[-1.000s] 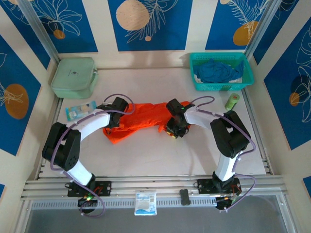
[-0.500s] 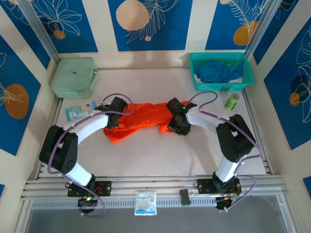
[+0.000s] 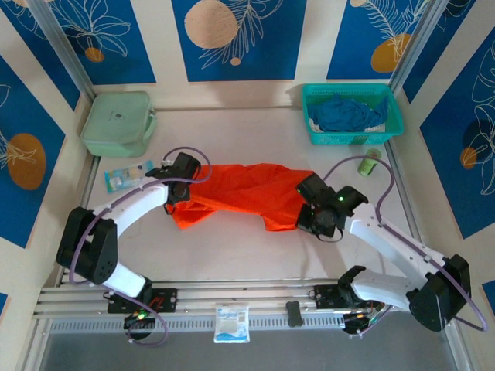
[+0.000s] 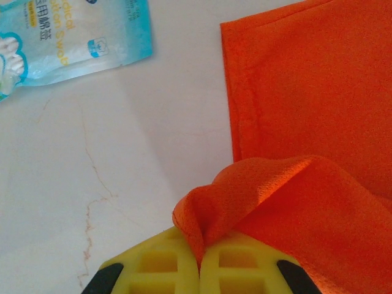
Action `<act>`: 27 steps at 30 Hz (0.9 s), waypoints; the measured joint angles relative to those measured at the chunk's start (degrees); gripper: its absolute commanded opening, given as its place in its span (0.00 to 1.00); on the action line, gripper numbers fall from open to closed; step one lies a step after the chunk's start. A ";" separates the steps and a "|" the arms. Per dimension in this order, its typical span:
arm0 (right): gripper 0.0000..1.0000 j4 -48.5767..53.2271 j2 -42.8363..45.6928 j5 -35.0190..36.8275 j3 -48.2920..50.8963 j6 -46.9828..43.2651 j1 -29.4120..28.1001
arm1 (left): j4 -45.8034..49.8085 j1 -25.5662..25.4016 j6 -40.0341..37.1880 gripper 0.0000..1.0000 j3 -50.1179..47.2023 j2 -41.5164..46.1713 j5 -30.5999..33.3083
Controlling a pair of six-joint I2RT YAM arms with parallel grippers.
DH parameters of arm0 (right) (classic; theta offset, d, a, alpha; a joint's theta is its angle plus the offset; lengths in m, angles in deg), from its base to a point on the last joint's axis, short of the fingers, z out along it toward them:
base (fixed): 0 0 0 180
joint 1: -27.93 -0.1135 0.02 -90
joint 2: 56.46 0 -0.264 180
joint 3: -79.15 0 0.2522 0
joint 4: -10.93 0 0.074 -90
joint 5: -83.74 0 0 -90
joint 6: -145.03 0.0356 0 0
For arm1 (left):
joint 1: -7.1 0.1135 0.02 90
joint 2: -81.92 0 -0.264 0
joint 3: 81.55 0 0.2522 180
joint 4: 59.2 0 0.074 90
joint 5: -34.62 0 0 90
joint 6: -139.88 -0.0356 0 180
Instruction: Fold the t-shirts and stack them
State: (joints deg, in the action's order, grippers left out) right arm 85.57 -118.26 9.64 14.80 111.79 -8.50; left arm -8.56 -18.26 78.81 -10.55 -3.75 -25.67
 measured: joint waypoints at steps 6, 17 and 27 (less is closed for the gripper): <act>0.00 3.32 5.22 -2.82 6.38 0.68 -0.39 | 2.38 -1.97 -1.38 0.00 0.11 6.71 -3.69; 0.00 1.01 1.86 -2.16 14.56 2.86 -0.33 | 11.78 -19.28 1.11 0.00 -2.56 19.96 -7.89; 0.00 -2.14 1.40 0.24 16.76 3.23 4.22 | 20.85 -26.64 12.39 0.73 -5.44 12.41 -7.32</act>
State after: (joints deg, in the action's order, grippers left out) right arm 83.43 -116.86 9.88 31.57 115.02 -4.28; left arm 12.30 -44.91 91.20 -15.99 8.67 -32.99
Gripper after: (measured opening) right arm 0.042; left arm 0.683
